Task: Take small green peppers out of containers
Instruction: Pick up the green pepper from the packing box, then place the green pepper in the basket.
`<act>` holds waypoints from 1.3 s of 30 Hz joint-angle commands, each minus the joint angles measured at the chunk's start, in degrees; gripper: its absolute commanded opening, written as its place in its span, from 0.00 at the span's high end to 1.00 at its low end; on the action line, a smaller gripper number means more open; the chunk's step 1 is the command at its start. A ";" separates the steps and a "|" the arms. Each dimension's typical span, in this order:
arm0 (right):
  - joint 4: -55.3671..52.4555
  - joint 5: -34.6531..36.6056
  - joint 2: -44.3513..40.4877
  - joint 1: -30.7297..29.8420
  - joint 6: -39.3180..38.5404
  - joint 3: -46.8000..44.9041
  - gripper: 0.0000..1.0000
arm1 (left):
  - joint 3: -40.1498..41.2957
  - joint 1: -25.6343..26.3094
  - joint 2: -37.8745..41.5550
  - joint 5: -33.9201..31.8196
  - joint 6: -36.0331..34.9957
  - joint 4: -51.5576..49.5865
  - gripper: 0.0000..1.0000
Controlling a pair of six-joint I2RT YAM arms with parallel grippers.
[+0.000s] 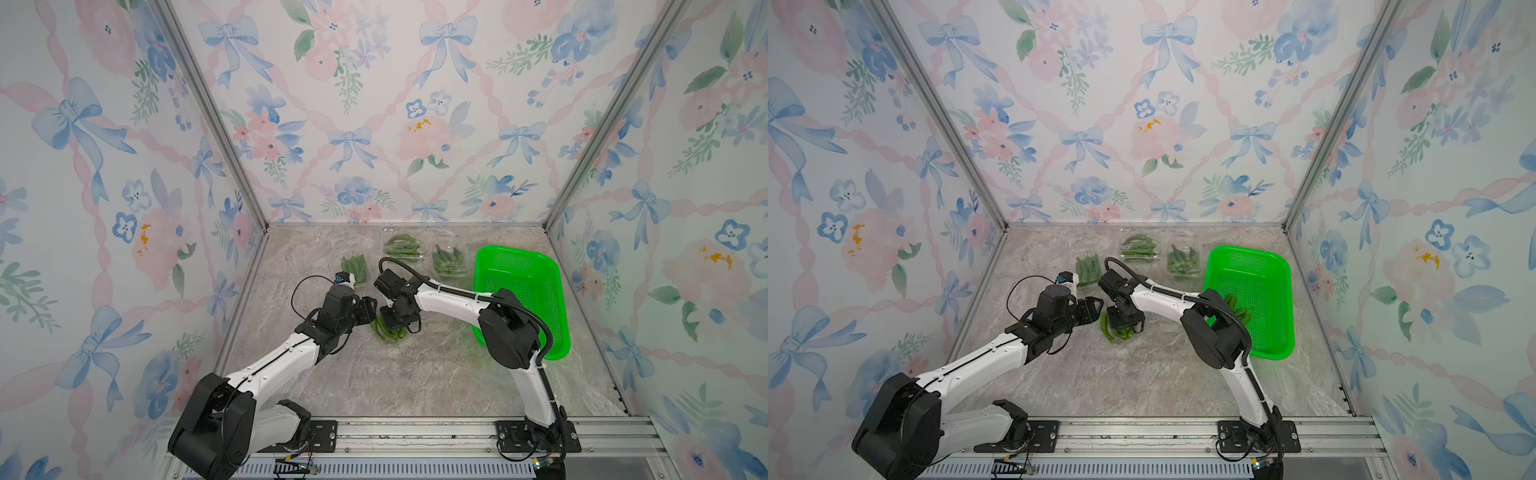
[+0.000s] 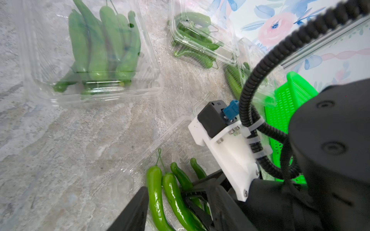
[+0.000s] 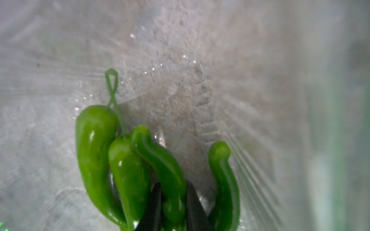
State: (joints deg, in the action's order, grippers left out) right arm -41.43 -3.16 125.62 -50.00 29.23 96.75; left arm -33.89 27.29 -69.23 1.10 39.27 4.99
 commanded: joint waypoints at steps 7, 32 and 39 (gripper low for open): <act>-5.44 3.66 -5.70 -0.59 -0.94 1.96 0.84 | -2.21 -0.46 -0.83 -0.12 0.64 -0.42 0.44; -7.26 9.82 -39.63 13.75 -2.38 -11.23 0.83 | -22.00 6.46 -15.36 3.31 -0.30 -0.41 0.44; -6.33 7.01 -48.00 30.95 -4.85 -21.20 0.80 | -34.44 15.00 -29.05 4.76 -0.71 -0.41 0.46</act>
State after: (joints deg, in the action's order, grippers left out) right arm -46.44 4.71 79.02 -23.75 26.48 78.70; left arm -65.04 40.05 -94.70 4.36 39.22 4.69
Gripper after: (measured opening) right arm 0.195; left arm 0.544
